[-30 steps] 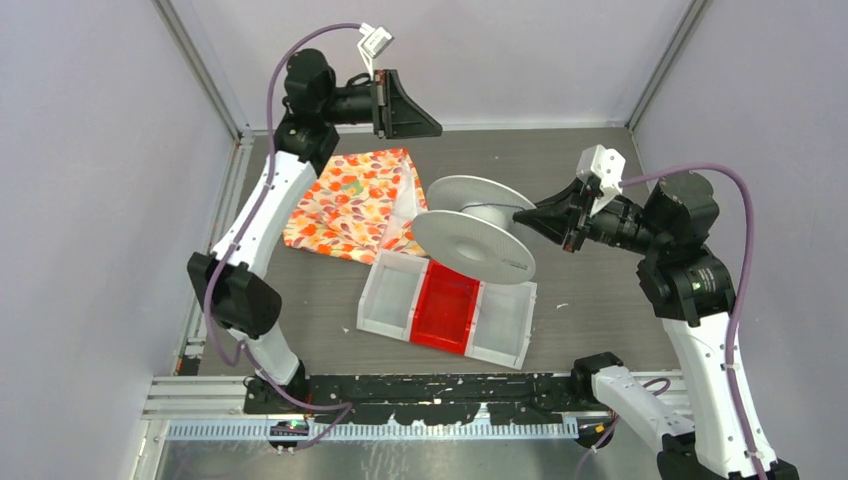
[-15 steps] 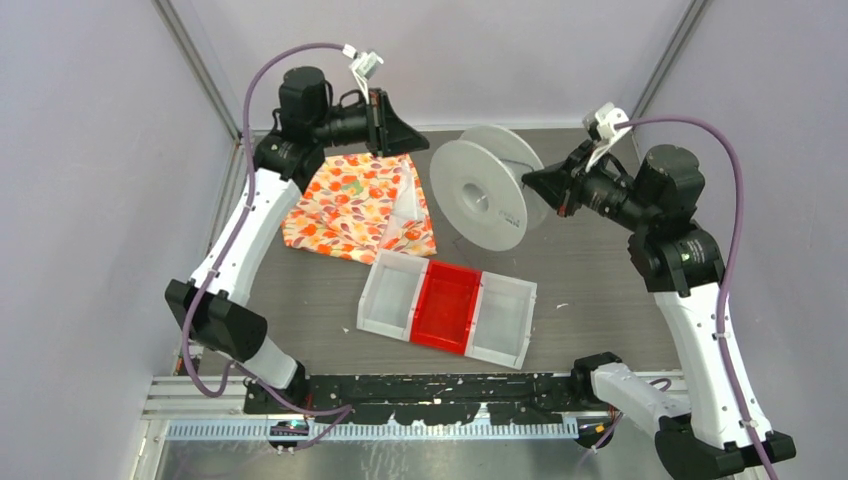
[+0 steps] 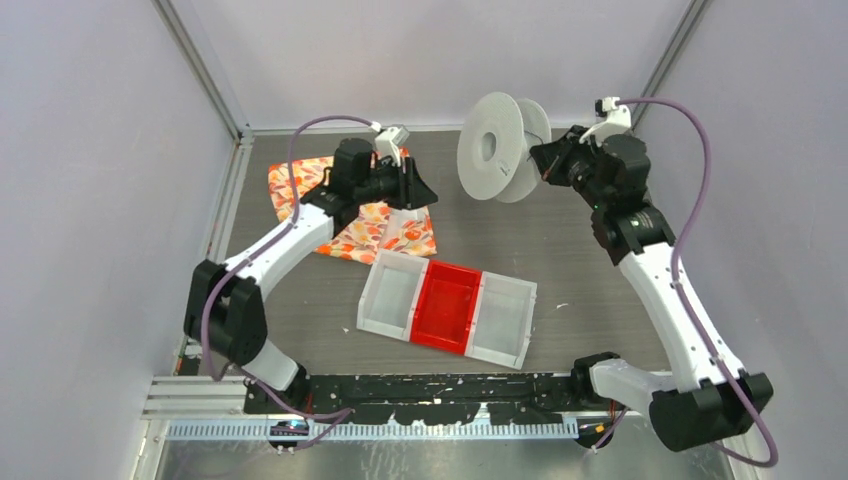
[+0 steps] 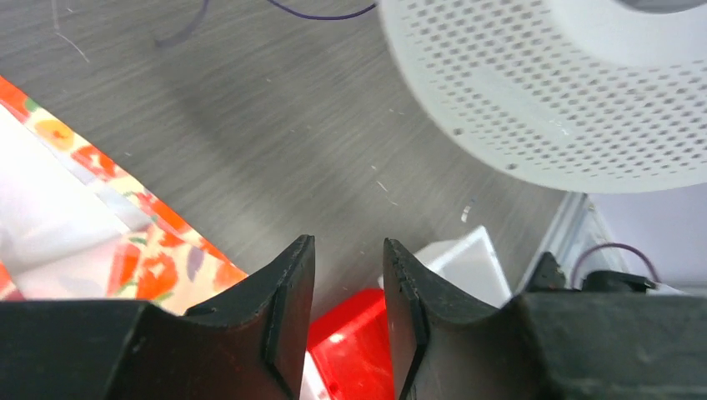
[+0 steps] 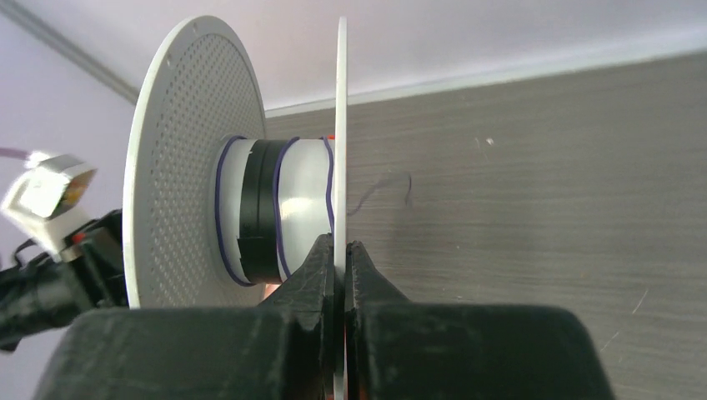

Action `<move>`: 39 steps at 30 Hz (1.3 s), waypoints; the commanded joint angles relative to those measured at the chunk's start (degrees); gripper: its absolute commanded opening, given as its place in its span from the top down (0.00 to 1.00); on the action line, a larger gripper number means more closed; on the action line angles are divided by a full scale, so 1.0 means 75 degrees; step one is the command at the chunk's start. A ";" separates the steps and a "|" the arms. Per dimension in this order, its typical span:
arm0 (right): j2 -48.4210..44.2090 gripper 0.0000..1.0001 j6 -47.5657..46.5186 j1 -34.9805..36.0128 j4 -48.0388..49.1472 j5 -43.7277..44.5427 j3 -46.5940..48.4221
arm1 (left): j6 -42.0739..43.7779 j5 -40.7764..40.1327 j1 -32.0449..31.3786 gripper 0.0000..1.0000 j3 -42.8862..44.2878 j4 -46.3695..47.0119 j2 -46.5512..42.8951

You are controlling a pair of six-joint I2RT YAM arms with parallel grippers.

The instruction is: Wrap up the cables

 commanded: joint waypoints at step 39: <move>0.0741 1.00 0.3035 -0.2896 0.3472 -0.2150 -0.3263 | -0.1684 -0.2801 -0.0600 0.59 0.9625 -0.4284 0.7834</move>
